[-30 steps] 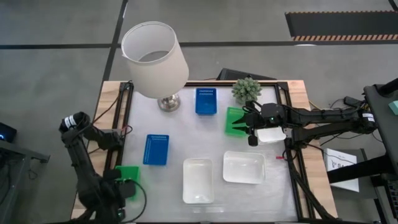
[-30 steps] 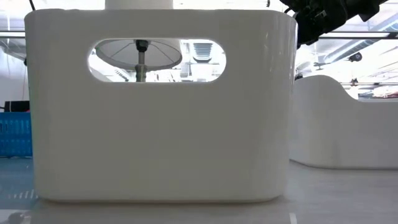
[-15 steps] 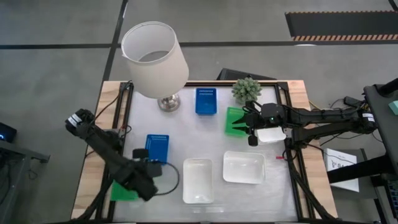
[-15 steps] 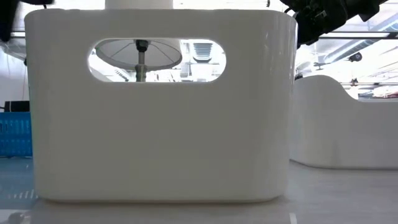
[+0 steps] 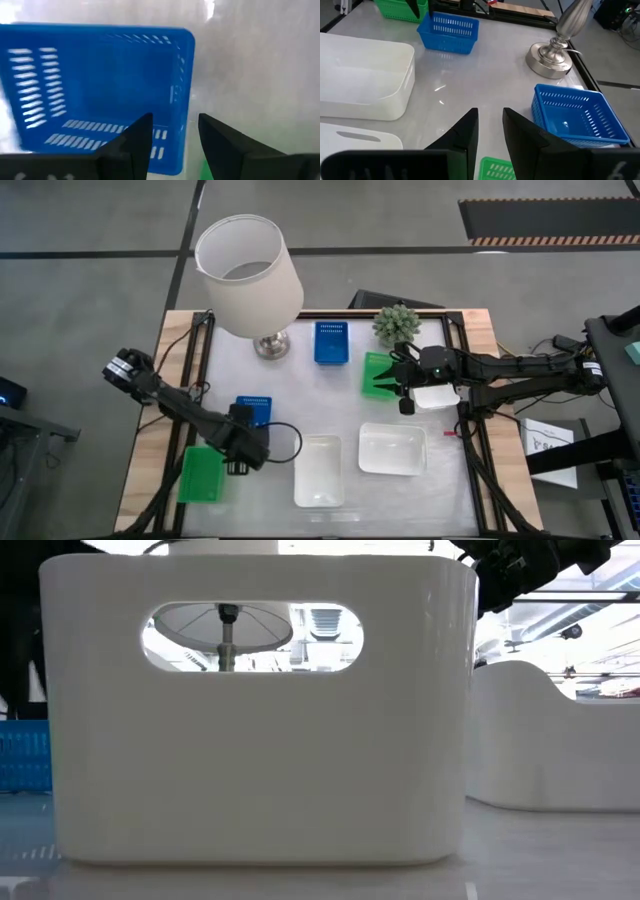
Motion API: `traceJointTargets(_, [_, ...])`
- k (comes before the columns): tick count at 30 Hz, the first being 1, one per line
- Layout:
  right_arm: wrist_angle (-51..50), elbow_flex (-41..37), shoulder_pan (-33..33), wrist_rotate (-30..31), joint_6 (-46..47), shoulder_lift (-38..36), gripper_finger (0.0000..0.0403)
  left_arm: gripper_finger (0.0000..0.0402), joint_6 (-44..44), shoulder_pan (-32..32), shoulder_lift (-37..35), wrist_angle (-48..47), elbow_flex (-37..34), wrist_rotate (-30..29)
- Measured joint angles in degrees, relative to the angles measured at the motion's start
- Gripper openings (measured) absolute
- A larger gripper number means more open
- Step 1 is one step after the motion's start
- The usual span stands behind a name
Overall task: Stack baskets by color
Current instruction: Stack the bottom blue bin on the stacked blue bins
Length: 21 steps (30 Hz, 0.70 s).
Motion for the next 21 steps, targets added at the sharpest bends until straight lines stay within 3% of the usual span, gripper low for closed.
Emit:
traceJointTargets(9, [0.1,0.0,0.0,0.2,-0.3,0.0,0.0082,0.0134,-0.1,0.1,-4.6,9.9,-8.6,2.0])
traceJointTargets(13, [0.1,0.0,0.0,0.2,-0.4,0.0,0.0082,0.0095,0.0,0.1,-4.7,9.9,-9.6,2.0])
traceJointTargets(18, [0.1,0.0,0.0,0.2,-0.4,0.0,0.0082,0.0018,0.0,0.2,-4.6,9.8,-9.4,2.0])
traceJointTargets(21, [-0.1,0.0,0.0,0.2,-0.4,0.0,0.0082,0.0006,0.1,0.2,-4.6,9.6,-7.6,1.0])
